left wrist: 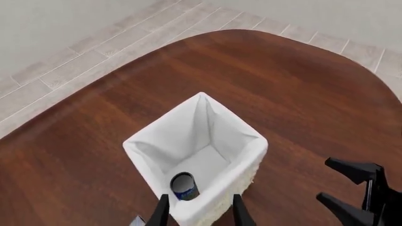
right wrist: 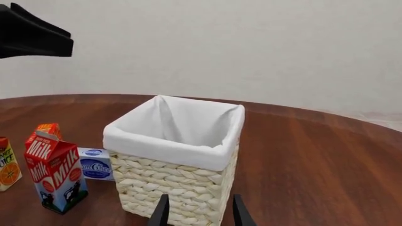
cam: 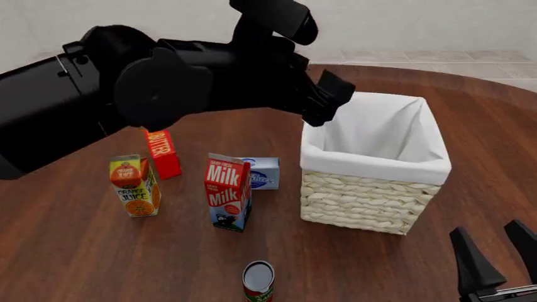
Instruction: Pick up the alphabet soup and the tomato sauce, and put them in the basket.
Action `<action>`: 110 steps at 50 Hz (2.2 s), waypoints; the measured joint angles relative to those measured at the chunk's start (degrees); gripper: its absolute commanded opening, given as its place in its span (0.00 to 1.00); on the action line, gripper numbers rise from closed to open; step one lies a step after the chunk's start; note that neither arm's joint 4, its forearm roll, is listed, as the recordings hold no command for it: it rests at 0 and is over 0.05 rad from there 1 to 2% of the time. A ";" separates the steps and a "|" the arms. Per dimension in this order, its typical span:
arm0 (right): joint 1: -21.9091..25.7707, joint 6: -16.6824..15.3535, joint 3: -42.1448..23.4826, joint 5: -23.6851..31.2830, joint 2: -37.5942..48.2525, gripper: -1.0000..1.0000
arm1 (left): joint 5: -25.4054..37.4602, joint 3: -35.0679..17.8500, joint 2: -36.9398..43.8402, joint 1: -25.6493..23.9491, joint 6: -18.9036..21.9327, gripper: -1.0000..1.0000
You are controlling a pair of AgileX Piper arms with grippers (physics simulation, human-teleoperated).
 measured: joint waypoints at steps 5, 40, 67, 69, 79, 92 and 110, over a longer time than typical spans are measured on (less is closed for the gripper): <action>0.11 -0.14 0.03 0.03 0.00 1.00 | 0.76 1.14 -1.26 0.04 -0.05 1.00; 1.24 -1.14 0.12 0.28 0.00 1.00 | 3.40 9.08 -5.83 -0.37 -1.32 1.00; 1.48 -1.41 0.14 0.33 0.00 1.00 | 6.93 13.29 -7.53 -0.95 -2.56 1.00; 1.52 -1.42 0.14 0.34 0.00 1.00 | 7.12 13.65 -7.63 -1.04 -2.61 1.00; 1.55 -1.49 0.14 0.39 0.00 1.00 | 8.03 15.69 -8.04 -1.08 -2.84 1.00; 1.52 -1.61 0.14 0.50 0.00 1.00 | 8.69 18.63 -8.29 -0.73 -3.68 1.00; 1.50 -1.56 0.14 0.51 0.00 1.00 | 9.08 23.58 -9.14 -1.52 -5.94 1.00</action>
